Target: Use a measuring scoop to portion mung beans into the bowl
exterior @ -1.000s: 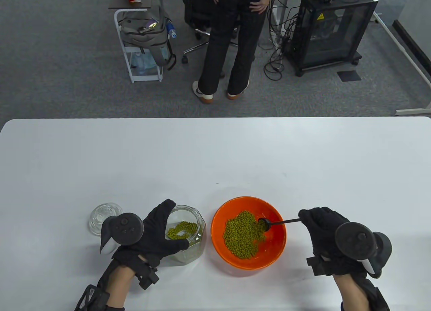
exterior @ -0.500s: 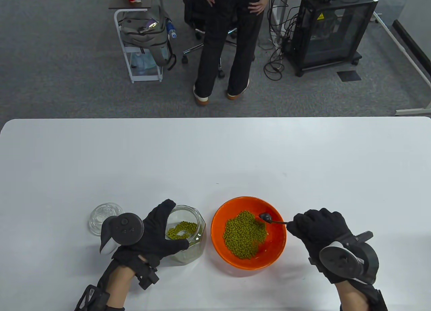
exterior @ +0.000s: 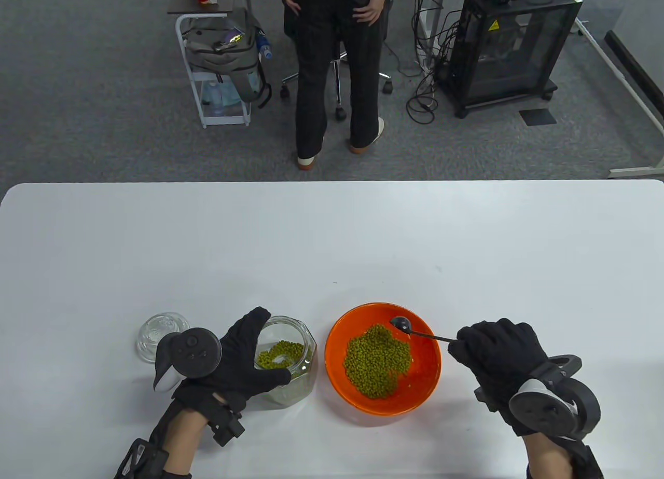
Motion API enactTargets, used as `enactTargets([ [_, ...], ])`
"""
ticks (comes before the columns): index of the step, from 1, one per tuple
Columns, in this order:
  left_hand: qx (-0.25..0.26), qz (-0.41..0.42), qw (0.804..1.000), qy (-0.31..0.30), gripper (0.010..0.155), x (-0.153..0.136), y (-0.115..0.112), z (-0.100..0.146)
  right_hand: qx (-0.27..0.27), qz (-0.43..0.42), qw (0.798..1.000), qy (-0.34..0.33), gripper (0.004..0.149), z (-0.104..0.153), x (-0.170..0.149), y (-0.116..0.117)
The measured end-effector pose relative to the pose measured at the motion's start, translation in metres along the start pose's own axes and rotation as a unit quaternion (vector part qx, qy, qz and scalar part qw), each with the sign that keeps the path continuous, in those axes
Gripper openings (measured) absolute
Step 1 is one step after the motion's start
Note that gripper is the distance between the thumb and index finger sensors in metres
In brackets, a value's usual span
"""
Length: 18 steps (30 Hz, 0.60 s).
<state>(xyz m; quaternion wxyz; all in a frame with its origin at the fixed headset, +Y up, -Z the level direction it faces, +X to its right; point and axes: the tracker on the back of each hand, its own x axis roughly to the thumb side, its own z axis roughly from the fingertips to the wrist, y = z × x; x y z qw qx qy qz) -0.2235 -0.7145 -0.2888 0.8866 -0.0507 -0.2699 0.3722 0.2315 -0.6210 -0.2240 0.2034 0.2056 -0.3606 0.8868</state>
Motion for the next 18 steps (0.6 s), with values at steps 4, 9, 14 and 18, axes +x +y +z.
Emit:
enactTargets([
  [4, 0.001, 0.0, 1.0, 0.0, 0.122, 0.0, 0.0, 0.0, -0.007, -0.022, 0.999, 0.03, 0.044, -0.001, -0.007, 0.001],
  [9, 0.0, 0.0, 1.0, 0.0, 0.122, 0.0, 0.0, 0.0, -0.016, -0.051, 0.997, 0.05, 0.044, -0.001, -0.014, 0.001],
  [14, 0.0, 0.0, 1.0, -0.001, 0.122, 0.0, 0.0, 0.0, -0.017, -0.063, 0.995, 0.071, 0.044, 0.0, -0.019, 0.003],
  [18, 0.0, -0.001, 1.0, -0.001, 0.122, 0.0, 0.0, 0.0, -0.025, -0.095, 0.991, 0.094, 0.044, 0.0, -0.024, 0.005],
])
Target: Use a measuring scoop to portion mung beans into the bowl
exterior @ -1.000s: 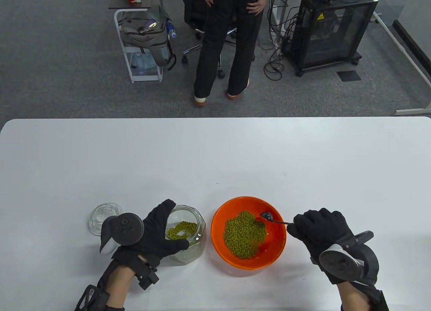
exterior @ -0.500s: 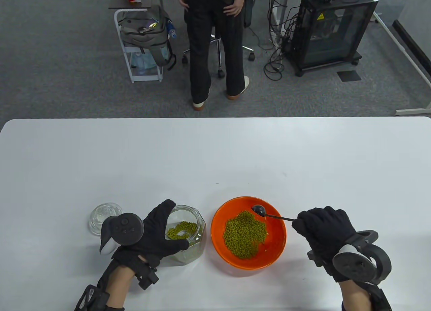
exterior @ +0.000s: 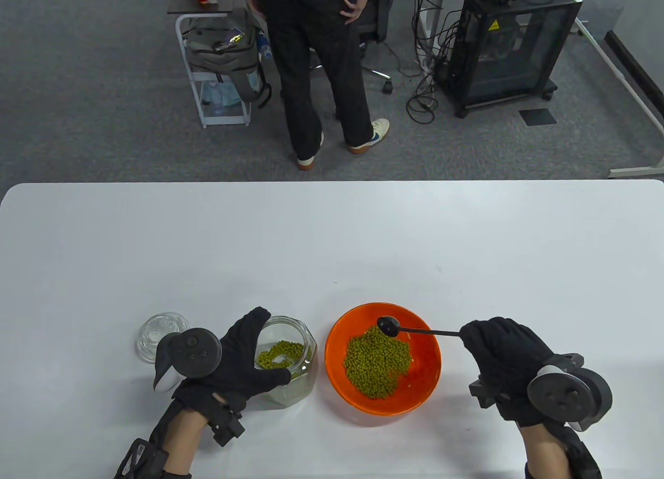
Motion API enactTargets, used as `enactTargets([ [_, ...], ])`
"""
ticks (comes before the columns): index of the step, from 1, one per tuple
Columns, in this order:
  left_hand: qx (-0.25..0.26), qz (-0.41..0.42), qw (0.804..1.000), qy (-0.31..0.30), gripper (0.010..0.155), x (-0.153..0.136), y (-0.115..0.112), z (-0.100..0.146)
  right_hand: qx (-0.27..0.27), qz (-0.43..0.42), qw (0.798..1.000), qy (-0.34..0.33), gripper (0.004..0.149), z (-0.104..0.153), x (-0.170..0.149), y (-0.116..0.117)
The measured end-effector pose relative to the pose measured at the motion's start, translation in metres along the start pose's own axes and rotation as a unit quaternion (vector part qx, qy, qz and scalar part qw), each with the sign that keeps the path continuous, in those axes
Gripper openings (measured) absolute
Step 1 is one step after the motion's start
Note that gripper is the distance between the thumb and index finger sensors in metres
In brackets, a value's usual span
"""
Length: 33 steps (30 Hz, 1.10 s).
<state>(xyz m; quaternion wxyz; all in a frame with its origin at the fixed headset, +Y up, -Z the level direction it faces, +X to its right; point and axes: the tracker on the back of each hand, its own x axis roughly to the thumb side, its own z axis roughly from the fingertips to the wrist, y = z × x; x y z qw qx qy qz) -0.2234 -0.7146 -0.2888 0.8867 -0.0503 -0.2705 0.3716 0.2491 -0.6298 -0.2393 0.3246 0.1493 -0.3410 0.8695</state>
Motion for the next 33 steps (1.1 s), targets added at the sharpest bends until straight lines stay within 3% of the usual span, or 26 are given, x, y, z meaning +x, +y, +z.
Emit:
enactTargets([
  [8, 0.0, -0.001, 1.0, 0.0, 0.122, 0.0, 0.0, 0.0, -0.001, -0.057, 0.995, 0.079, 0.044, -0.001, -0.013, 0.005],
  [14, -0.002, -0.002, 1.0, -0.001, 0.121, 0.0, 0.0, 0.0, -0.013, -0.145, 0.973, 0.182, 0.043, -0.003, -0.026, 0.012],
  [22, -0.001, -0.002, 1.0, -0.002, 0.121, 0.0, 0.0, 0.0, 0.044, -0.289, 0.907, 0.303, 0.043, -0.017, -0.024, 0.034],
  [33, 0.002, 0.0, 1.0, -0.002, 0.122, 0.0, -0.001, 0.0, 0.089, -0.272, 0.92, 0.267, 0.042, -0.062, 0.021, 0.06],
])
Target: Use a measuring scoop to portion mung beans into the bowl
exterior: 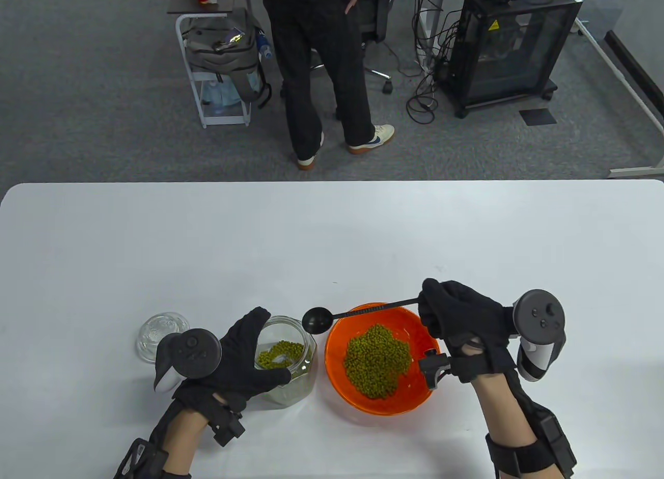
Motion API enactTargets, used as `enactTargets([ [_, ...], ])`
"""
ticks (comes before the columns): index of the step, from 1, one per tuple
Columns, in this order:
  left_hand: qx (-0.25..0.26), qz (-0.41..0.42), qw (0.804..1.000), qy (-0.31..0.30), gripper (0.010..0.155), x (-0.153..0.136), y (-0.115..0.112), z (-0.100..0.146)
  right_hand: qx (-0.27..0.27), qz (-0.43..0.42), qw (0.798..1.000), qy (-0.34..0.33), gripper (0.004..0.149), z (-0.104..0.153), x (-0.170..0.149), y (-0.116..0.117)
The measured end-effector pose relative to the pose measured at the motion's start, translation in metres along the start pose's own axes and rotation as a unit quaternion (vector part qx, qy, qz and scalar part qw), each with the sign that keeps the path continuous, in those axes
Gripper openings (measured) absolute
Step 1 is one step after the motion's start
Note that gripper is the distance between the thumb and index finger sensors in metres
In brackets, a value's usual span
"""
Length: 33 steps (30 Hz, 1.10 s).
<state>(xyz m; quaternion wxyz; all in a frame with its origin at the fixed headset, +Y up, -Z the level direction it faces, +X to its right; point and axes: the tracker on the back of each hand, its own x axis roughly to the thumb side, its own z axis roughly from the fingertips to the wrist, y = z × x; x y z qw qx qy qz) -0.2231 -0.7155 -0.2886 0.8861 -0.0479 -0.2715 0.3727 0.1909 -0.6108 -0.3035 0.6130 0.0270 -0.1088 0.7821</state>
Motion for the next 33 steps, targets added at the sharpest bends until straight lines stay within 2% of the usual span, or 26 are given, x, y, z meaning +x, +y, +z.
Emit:
enactTargets([
  [7, 0.0, 0.0, 1.0, 0.0, 0.121, 0.0, 0.0, 0.0, 0.03, 0.083, 0.995, -0.035, 0.042, -0.009, 0.026, 0.042],
  [15, -0.001, 0.0, 1.0, -0.001, 0.121, 0.0, 0.0, 0.0, 0.061, 0.195, 0.975, -0.089, 0.042, -0.006, 0.044, 0.097],
  [19, -0.001, 0.0, 1.0, -0.001, 0.121, 0.0, 0.0, 0.0, 0.083, 0.253, 0.957, -0.115, 0.042, -0.005, 0.053, 0.125],
  [26, -0.002, -0.001, 1.0, -0.001, 0.122, 0.0, 0.0, 0.0, 0.128, 0.403, 0.89, -0.17, 0.042, 0.006, 0.076, 0.174],
  [29, -0.002, -0.001, 1.0, -0.001, 0.121, 0.0, 0.0, 0.0, 0.15, 0.445, 0.868, -0.164, 0.042, 0.007, 0.077, 0.188],
  [32, -0.002, -0.002, 1.0, -0.001, 0.122, 0.0, 0.0, 0.0, 0.181, 0.451, 0.862, -0.141, 0.042, 0.005, 0.074, 0.195],
  [33, -0.002, -0.002, 1.0, -0.001, 0.122, 0.0, 0.001, 0.0, 0.179, 0.435, 0.872, -0.137, 0.042, 0.003, 0.072, 0.195],
])
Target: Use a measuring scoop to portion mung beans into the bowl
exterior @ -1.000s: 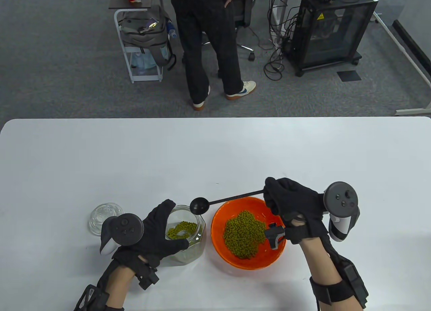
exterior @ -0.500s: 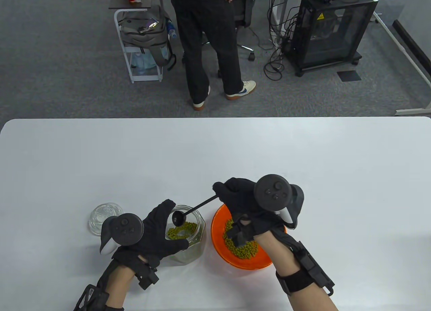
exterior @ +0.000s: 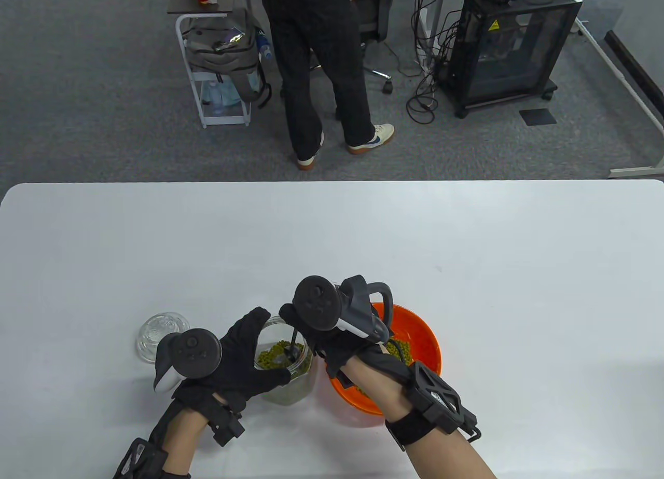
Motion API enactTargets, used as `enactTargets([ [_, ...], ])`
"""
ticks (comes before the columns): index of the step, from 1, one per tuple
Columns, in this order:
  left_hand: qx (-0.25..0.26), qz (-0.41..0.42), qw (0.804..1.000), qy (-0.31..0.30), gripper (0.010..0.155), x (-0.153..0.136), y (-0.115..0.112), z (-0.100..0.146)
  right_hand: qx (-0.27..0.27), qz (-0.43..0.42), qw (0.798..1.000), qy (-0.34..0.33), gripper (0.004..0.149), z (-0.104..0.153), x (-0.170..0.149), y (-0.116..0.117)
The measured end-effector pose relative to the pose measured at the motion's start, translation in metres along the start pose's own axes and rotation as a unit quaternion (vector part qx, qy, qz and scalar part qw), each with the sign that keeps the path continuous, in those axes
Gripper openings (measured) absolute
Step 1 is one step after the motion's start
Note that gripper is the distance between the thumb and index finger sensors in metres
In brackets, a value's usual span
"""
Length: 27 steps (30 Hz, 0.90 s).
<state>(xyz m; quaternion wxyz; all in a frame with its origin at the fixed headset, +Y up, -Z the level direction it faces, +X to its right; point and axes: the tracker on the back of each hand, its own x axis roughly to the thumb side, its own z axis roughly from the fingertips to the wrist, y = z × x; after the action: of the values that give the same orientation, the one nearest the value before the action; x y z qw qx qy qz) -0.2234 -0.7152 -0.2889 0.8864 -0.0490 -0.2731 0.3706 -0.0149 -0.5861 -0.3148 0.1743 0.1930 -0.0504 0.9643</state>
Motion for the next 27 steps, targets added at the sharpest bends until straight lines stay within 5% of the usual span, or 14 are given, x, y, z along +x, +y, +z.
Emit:
enactTargets([
  [3, -0.001, -0.001, 1.0, 0.0, 0.122, 0.0, 0.0, 0.0, 0.063, -0.056, 0.996, 0.029, 0.043, -0.005, -0.011, 0.006],
  [8, -0.001, -0.002, 1.0, 0.0, 0.122, 0.0, 0.0, 0.0, 0.088, -0.155, 0.981, 0.08, 0.044, -0.006, -0.038, 0.018],
  [27, -0.002, -0.002, 1.0, 0.001, 0.122, 0.0, 0.0, 0.0, 0.034, -0.326, 0.921, 0.21, 0.044, 0.019, -0.112, 0.025],
])
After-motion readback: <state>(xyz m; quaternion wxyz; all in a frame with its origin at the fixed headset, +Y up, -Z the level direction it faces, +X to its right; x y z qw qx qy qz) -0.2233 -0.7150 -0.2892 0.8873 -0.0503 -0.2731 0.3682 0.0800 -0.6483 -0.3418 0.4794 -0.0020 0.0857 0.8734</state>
